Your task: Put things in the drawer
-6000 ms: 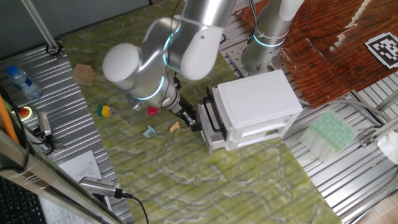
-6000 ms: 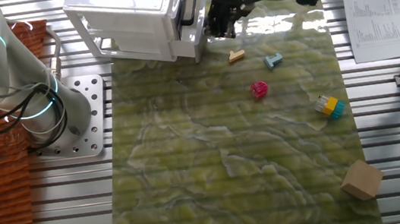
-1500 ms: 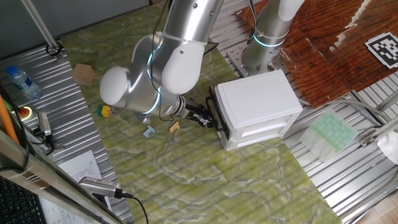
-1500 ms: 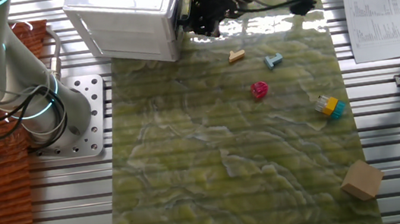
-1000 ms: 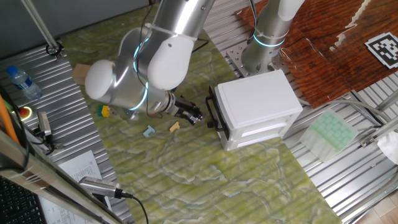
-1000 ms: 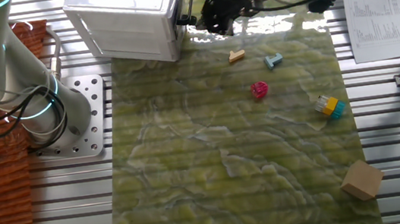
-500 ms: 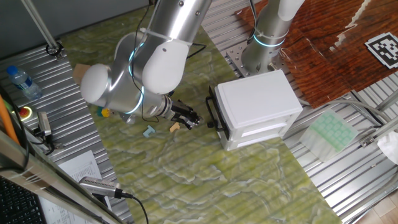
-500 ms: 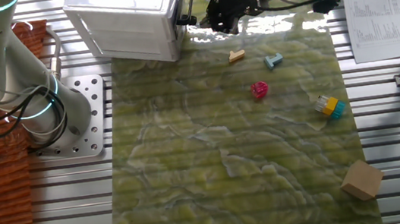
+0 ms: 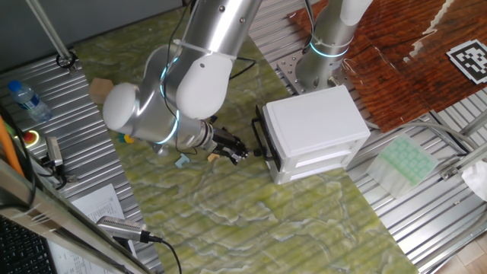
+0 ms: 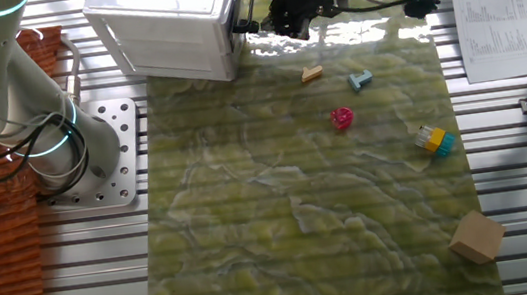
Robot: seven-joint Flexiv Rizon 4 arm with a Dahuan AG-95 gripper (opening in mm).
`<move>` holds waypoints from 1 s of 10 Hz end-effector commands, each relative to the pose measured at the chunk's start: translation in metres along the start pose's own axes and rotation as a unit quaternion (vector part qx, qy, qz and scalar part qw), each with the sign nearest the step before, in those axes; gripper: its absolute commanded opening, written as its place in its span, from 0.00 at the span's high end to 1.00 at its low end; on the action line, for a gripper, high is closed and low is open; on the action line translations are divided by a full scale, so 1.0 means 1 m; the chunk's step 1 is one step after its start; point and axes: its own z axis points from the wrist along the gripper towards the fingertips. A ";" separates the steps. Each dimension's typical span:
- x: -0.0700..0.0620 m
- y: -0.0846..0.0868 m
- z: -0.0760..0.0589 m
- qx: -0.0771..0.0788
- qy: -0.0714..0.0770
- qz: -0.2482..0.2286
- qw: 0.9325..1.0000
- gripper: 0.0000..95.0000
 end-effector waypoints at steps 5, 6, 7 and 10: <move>0.002 0.002 0.006 -0.002 0.004 0.000 1.000 1.00; 0.002 0.004 0.008 -0.004 0.006 0.001 1.000 1.00; 0.001 0.007 0.010 -0.002 0.007 0.005 1.000 1.00; 0.002 0.009 0.011 -0.001 0.009 0.005 1.000 1.00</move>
